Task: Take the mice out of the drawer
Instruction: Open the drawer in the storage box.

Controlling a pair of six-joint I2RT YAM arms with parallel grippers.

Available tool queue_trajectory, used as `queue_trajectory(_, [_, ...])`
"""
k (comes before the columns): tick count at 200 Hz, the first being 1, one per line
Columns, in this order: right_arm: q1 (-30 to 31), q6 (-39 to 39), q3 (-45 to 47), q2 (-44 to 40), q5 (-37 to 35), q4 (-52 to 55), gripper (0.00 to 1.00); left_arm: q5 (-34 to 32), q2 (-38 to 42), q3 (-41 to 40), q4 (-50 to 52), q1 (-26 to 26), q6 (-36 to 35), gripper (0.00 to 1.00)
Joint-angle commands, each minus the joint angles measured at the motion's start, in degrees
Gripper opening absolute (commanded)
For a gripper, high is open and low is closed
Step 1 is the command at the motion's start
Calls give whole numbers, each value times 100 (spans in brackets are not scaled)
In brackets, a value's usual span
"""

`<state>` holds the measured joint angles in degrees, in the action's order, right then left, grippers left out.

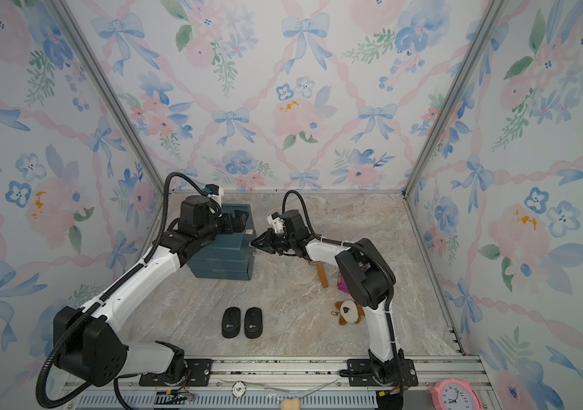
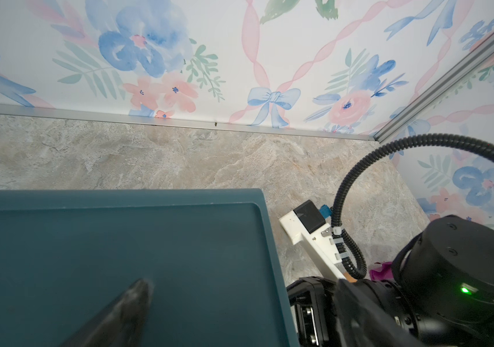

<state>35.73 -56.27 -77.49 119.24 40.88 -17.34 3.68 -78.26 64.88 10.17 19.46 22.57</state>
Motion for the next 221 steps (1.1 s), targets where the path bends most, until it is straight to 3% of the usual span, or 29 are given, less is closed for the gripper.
queue_trajectory(1, [49, -2, -163, 143, -166, 16, 7, 89, -175, -34, 441, -31, 25, 98])
queue_trajectory(36, [-16, 113, 78, -112, -375, 103, 0, -116, -326, -176, 483, -216, 240, 98])
queue_trajectory(71, [-264, 195, 795, -695, -678, 148, 0, -65, -433, -375, 652, -627, 609, 98])
queue_trajectory(157, [-826, 715, 2146, -1962, -1303, 987, 0, 158, -180, -491, 652, -678, 531, 98])
queue_trajectory(221, [-1023, 1013, 2077, -2319, -1551, 1525, 0, 388, -77, -487, 670, -680, 380, 98])
